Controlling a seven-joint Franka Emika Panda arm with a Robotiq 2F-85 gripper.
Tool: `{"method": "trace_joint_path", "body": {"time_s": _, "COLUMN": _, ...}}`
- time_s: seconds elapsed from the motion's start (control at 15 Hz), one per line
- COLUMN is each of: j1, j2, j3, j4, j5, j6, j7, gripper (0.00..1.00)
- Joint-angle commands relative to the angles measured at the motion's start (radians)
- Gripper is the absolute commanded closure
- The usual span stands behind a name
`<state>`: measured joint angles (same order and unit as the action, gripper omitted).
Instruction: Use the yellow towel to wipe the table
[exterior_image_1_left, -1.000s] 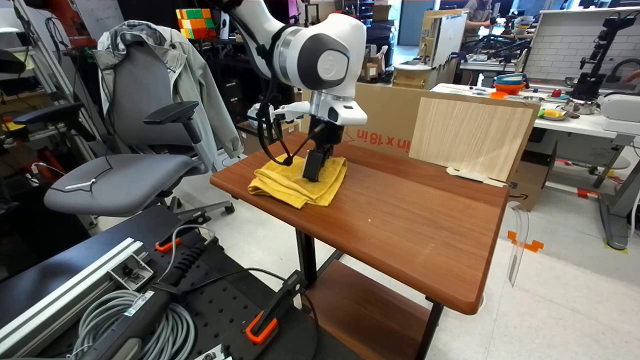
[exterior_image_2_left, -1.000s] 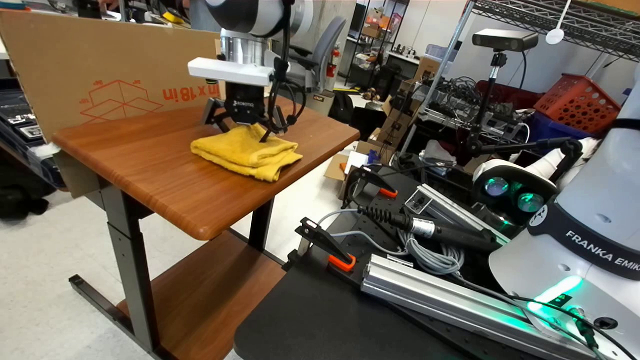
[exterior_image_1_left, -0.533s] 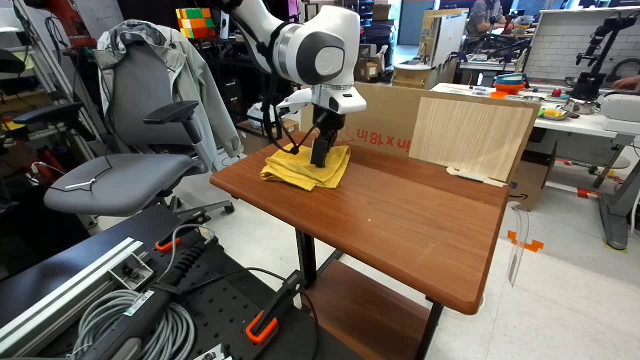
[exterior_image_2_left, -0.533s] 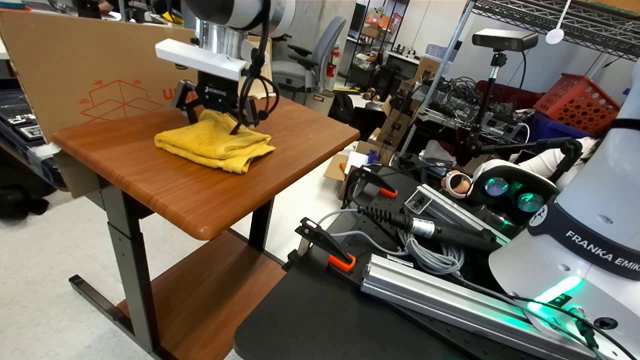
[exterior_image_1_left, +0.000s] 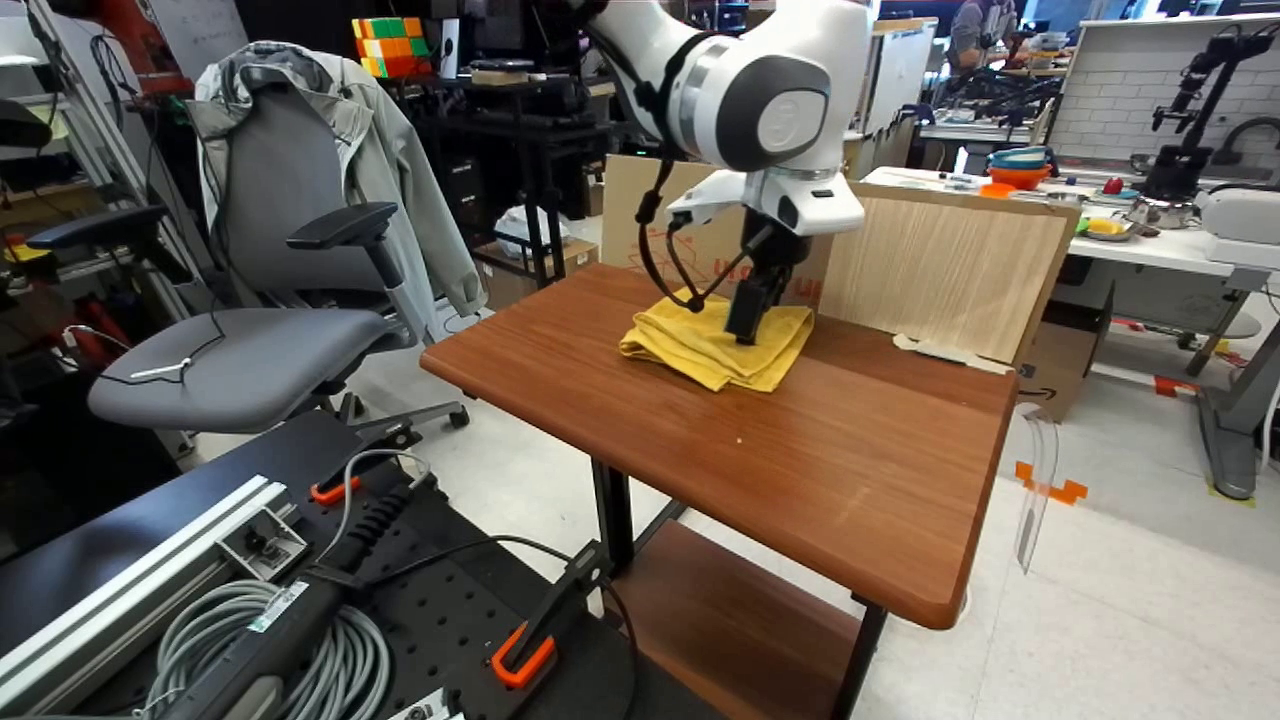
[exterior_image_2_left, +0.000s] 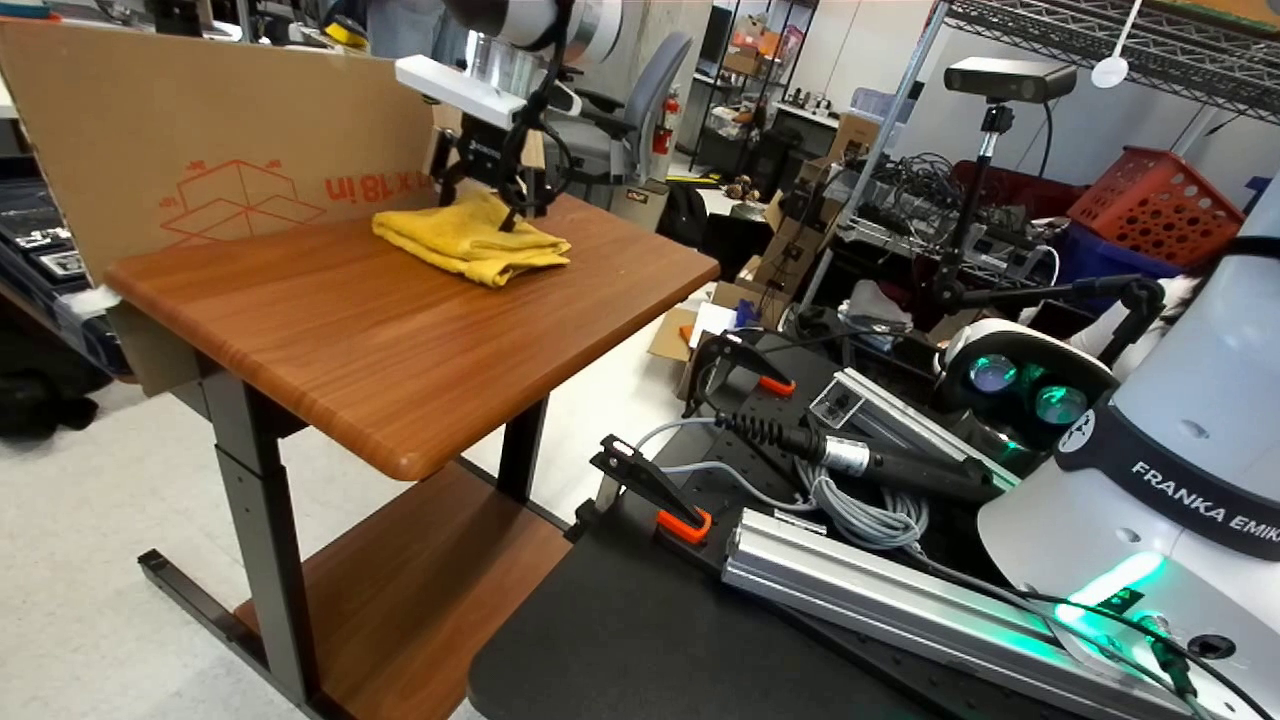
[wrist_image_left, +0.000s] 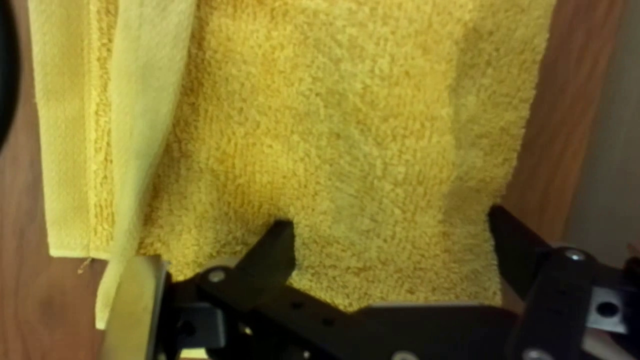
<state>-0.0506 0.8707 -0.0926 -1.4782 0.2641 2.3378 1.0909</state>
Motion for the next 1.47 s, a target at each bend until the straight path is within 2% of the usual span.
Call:
{"method": "trace_joint_path", "body": {"time_s": 0.0, "j1": -0.103, "j2": 0.065, "j3": -0.031, "j4": 0.077, "j5": 0.043, "j6": -0.056, "j7": 0.002, "gripper": 0.00}}
{"method": "trace_joint_path", "body": {"time_s": 0.27, "j1": -0.193, "j2": 0.075, "j3": -0.064, "j4": 0.099, "j5": 0.061, "j6": -0.104, "j7": 0.014, "gripper": 0.00}}
{"method": "trace_joint_path", "body": {"time_s": 0.33, "j1": -0.199, "j2": 0.060, "j3": -0.075, "j4": 0.074, "j5": 0.050, "j6": -0.112, "j7": 0.012, "gripper": 0.00}}
{"method": "trace_joint_path", "body": {"time_s": 0.4, "j1": -0.197, "j2": 0.033, "j3": -0.086, "j4": 0.032, "j5": 0.027, "j6": -0.166, "j7": 0.009, "gripper": 0.00}}
{"method": "trace_joint_path", "body": {"time_s": 0.6, "j1": -0.178, "j2": -0.043, "j3": -0.096, "j4": -0.088, "j5": -0.003, "j6": -0.211, "j7": -0.043, "gripper": 0.00}}
{"method": "trace_joint_path", "body": {"time_s": 0.93, "j1": -0.135, "j2": -0.160, "j3": -0.073, "j4": -0.323, "j5": 0.000, "j6": -0.176, "j7": -0.172, "gripper": 0.00}}
{"method": "trace_joint_path", "body": {"time_s": 1.07, "j1": -0.097, "j2": -0.192, "j3": -0.069, "j4": -0.423, "j5": -0.011, "j6": -0.158, "j7": -0.214, "gripper": 0.00}}
{"method": "trace_joint_path", "body": {"time_s": 1.4, "j1": 0.014, "j2": -0.253, "j3": -0.013, "j4": -0.520, "j5": -0.027, "j6": -0.133, "j7": -0.280, "gripper": 0.00}}
